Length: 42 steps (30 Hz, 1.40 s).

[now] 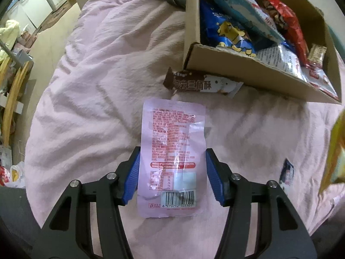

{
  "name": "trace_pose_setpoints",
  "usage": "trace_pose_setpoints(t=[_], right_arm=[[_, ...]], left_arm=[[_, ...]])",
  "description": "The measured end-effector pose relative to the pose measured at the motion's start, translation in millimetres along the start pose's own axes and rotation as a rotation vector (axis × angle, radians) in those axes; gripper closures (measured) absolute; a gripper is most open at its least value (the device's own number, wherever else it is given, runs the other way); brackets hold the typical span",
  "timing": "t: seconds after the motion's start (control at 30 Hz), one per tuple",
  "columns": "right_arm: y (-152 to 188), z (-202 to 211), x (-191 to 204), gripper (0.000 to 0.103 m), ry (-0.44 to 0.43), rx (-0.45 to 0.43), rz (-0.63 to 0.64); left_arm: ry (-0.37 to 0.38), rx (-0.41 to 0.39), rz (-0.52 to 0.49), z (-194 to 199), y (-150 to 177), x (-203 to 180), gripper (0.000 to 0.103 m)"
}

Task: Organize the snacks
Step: 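Carry the pink packet and yellow chip bag over the cardboard box with both tools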

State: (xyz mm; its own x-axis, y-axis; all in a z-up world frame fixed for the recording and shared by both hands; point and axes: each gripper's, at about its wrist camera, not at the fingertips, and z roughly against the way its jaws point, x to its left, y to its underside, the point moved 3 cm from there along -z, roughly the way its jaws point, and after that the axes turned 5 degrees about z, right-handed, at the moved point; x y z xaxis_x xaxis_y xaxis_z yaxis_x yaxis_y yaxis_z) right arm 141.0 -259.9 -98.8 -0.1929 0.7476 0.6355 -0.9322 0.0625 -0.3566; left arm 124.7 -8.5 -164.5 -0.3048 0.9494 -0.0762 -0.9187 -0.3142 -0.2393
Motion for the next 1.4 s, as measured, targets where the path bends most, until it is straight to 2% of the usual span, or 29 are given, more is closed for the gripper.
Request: trace_pose_setpoints(t=[0.33, 0.57, 0.67, 0.73, 0.93, 1.07, 1.17, 1.4], right_arm=[[0, 11, 10, 0.062, -0.029, -0.023, 0.022], [-3, 27, 12, 0.062, -0.030, -0.072, 0.038], [-7, 34, 10, 0.062, -0.020, -0.097, 0.035], [-12, 38, 11, 0.062, -0.008, -0.120, 0.043], [-40, 47, 14, 0.062, 0.029, -0.192, 0.078], [-62, 49, 12, 0.062, 0.039, -0.242, 0.085], [-75, 45, 11, 0.062, 0.047, -0.266, 0.078], [-106, 25, 1, 0.062, 0.084, -0.269, 0.076]], left_arm=[[0.013, -0.060, -0.028, 35, 18, 15, 0.050], [0.039, -0.174, -0.058, 79, 13, 1, 0.050], [0.032, -0.228, -0.122, 94, -8, -13, 0.050], [0.033, -0.268, -0.137, 105, -22, -18, 0.050], [0.064, -0.324, -0.148, 119, -60, -29, 0.050], [0.086, -0.345, -0.143, 118, -83, -39, 0.050], [0.078, -0.387, -0.200, 115, -93, -53, 0.050], [0.082, -0.417, -0.214, 97, -119, -66, 0.050]])
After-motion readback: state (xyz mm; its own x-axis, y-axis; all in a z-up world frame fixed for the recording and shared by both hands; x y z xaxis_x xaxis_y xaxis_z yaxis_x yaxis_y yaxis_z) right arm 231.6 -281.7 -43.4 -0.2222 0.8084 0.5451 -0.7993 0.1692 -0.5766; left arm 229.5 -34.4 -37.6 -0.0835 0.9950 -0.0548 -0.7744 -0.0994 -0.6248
